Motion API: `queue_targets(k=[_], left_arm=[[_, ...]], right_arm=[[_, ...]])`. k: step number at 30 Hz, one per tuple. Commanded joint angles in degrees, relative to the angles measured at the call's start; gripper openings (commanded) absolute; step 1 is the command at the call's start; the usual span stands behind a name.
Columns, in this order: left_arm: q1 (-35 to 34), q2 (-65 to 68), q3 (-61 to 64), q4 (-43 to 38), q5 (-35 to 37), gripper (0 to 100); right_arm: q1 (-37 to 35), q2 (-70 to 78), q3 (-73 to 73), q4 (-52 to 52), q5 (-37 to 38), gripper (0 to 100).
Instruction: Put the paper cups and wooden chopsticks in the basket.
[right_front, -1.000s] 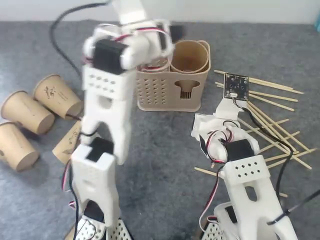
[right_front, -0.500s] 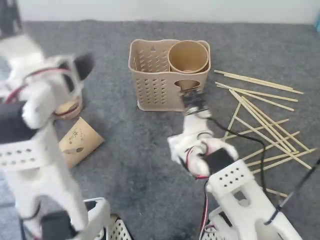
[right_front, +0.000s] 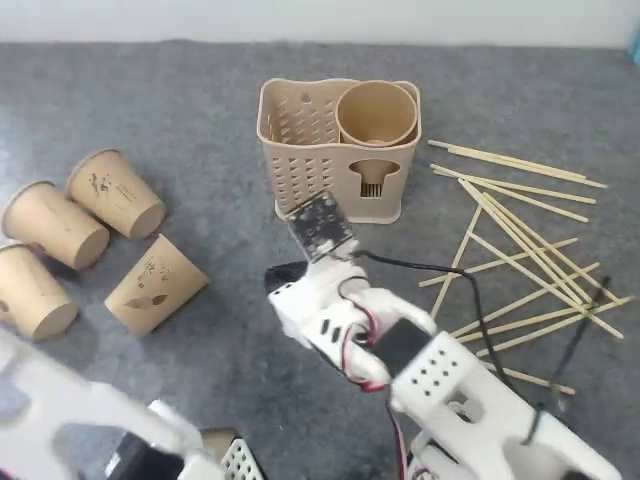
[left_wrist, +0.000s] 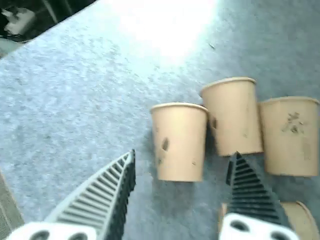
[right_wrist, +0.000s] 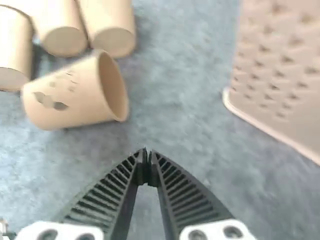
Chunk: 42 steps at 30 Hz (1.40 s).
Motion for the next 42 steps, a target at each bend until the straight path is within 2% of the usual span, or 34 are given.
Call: queue_targets(k=[1, 6, 11, 16, 20, 27, 29, 31, 40, 42], left_arm=[[-7.4, -1.8, 1.5, -7.7, -1.6, 28], [-13.9, 1.7, 3.7, -14.5, -3.7, 28], [-19.2, 13.5, 0.3, -19.2, -4.3, 28], [-22.3, 26.5, -10.8, -18.5, -4.3, 28], [-22.9, 34.8, -19.1, -15.1, -4.1, 28], [-22.3, 43.0, -25.3, -12.9, -4.0, 28], [-22.3, 44.0, -25.6, -13.0, -4.0, 28], [-22.3, 44.7, -25.6, -13.2, -4.0, 28], [-22.4, 44.8, -25.4, -12.9, -4.0, 28], [-22.4, 44.8, -25.3, -12.9, -4.0, 28]], right_arm=[[-1.9, 7.8, -8.4, -3.4, 0.8, 4.5], [-5.1, 25.0, -23.4, -4.1, 0.7, 14.7], [-8.5, 41.2, -38.8, -2.8, 0.6, 15.1], [-10.3, 53.7, -51.3, 2.1, 0.6, 15.1], [-9.8, 60.4, -57.9, 5.8, 0.8, 15.1], [-9.5, 66.0, -62.3, 7.0, 1.1, 14.6], [-9.9, 66.4, -62.6, 7.0, 1.1, 9.9], [-10.3, 66.4, -62.6, 7.3, 1.1, 0.9], [-12.1, 62.1, -63.3, 16.2, 1.3, 0.8], [-11.9, 58.9, -63.4, 19.6, 4.0, 0.8]])
